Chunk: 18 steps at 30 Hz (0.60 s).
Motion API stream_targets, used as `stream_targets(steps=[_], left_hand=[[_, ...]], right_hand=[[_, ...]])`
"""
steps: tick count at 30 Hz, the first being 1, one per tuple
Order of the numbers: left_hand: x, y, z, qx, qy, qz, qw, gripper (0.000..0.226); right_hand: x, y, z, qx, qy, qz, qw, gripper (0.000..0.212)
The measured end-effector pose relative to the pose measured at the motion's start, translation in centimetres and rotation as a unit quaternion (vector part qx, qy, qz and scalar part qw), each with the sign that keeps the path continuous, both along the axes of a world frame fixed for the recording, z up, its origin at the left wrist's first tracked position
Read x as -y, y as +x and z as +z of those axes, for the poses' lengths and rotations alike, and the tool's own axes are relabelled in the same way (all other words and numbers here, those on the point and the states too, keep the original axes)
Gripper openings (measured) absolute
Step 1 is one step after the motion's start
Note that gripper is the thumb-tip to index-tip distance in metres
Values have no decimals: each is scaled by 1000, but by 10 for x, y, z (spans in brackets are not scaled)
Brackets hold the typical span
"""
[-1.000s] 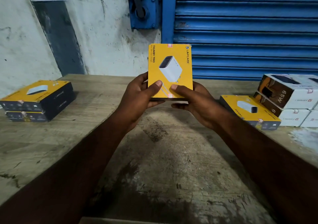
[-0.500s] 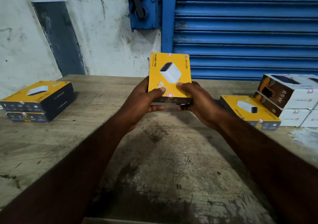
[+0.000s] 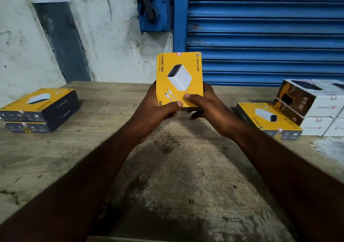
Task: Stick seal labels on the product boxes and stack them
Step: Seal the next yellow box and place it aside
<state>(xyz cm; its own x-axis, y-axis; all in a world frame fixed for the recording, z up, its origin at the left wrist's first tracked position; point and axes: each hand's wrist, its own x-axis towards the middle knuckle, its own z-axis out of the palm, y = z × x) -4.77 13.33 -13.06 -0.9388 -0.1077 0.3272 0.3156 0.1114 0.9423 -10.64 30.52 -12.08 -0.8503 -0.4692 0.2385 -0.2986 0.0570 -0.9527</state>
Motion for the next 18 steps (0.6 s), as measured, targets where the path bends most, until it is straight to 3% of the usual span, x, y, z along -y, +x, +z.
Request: stream_targets(steps=[9,18], left_hand=[[1,-3,1,-12,35,-10,999,65],[-1,-2,1,-1,56,-23,998,68]], right_hand=[[2,4,-3,-72,28,-26,997,75],[3,1,-3,-45,7,-35,998,51]])
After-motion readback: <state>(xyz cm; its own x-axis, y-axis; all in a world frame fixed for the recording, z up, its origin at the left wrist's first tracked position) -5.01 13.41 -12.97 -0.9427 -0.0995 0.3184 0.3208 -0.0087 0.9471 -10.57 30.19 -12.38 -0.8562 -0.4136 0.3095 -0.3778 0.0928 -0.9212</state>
